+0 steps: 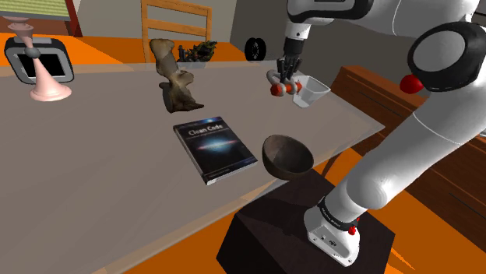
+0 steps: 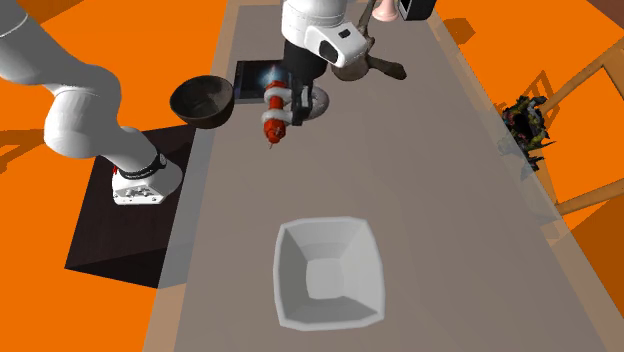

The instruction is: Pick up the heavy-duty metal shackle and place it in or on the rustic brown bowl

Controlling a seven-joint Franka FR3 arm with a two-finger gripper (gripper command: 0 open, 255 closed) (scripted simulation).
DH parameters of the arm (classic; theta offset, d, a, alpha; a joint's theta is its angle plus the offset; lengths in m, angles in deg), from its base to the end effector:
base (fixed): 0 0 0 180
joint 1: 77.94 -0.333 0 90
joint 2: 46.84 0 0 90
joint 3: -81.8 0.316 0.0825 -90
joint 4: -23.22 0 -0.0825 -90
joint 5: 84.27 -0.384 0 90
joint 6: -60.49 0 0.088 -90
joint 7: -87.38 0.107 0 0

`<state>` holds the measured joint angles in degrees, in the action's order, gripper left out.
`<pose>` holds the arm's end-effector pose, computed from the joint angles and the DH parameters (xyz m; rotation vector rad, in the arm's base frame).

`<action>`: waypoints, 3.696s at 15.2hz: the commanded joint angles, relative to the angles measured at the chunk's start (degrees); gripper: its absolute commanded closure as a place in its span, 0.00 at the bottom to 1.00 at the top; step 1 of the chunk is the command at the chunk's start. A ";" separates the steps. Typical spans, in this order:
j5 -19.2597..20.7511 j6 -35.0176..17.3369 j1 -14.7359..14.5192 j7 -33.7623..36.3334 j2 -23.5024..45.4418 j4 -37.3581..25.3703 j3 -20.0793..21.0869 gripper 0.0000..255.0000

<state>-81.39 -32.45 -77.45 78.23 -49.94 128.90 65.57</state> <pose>0.5028 -0.1593 0.5285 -3.1196 0.1930 0.2722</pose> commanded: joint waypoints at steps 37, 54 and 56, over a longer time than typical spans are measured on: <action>-7.96 0.14 -7.96 24.99 -48.49 48.29 19.64 1.00; -8.11 -2.56 -8.03 24.87 -48.36 50.88 19.79 0.00; -7.77 0.82 -7.83 24.90 -47.53 46.67 19.48 0.00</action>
<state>-89.12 -32.95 -85.24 102.94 -97.90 177.27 85.00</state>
